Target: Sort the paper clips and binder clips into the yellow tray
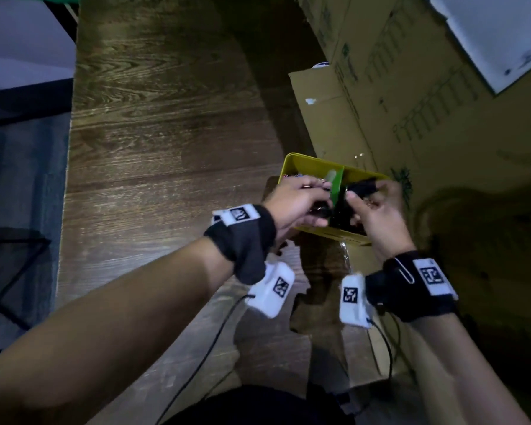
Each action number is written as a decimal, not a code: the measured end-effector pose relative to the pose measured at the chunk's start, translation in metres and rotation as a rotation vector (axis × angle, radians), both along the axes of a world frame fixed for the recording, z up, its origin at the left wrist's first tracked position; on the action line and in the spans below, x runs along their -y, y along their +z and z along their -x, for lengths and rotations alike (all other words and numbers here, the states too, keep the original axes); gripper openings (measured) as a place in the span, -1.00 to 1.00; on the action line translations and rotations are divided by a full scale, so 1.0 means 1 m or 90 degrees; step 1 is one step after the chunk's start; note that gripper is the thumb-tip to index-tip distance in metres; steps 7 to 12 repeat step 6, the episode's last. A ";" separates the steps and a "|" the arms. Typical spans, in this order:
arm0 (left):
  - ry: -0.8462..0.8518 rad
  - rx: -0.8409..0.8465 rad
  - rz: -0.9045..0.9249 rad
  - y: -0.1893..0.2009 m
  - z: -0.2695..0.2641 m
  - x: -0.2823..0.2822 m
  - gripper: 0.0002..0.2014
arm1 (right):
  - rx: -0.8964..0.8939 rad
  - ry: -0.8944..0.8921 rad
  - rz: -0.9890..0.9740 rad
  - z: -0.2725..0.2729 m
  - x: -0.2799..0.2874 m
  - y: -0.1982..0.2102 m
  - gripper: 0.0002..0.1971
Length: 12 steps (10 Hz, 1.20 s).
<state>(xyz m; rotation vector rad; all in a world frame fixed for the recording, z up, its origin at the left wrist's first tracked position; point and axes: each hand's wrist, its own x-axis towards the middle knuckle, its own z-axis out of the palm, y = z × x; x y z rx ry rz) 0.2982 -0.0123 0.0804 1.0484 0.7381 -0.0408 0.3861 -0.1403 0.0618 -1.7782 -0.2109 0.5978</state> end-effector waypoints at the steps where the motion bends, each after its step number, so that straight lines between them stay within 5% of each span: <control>1: -0.003 -0.037 0.023 0.008 -0.039 0.019 -0.77 | 0.031 -0.073 0.161 -0.022 0.006 -0.011 -0.66; 2: -0.028 -0.086 0.010 0.000 -0.060 0.031 -0.76 | 0.050 -0.047 0.298 -0.030 0.009 -0.020 -0.68; 3: -0.113 -0.130 -0.101 -0.007 -0.065 0.036 -0.44 | 0.051 0.020 0.360 -0.032 0.010 -0.017 -0.63; 4: -0.218 -0.150 -0.230 -0.010 -0.066 0.039 -0.38 | 0.073 0.085 0.433 -0.036 0.010 -0.017 -0.53; 6: -0.126 -0.090 -0.218 -0.008 -0.050 0.032 -0.69 | 0.162 0.095 0.379 -0.039 0.011 0.021 -0.66; 12: -0.126 -0.090 -0.218 -0.008 -0.050 0.032 -0.69 | 0.162 0.095 0.379 -0.039 0.011 0.021 -0.66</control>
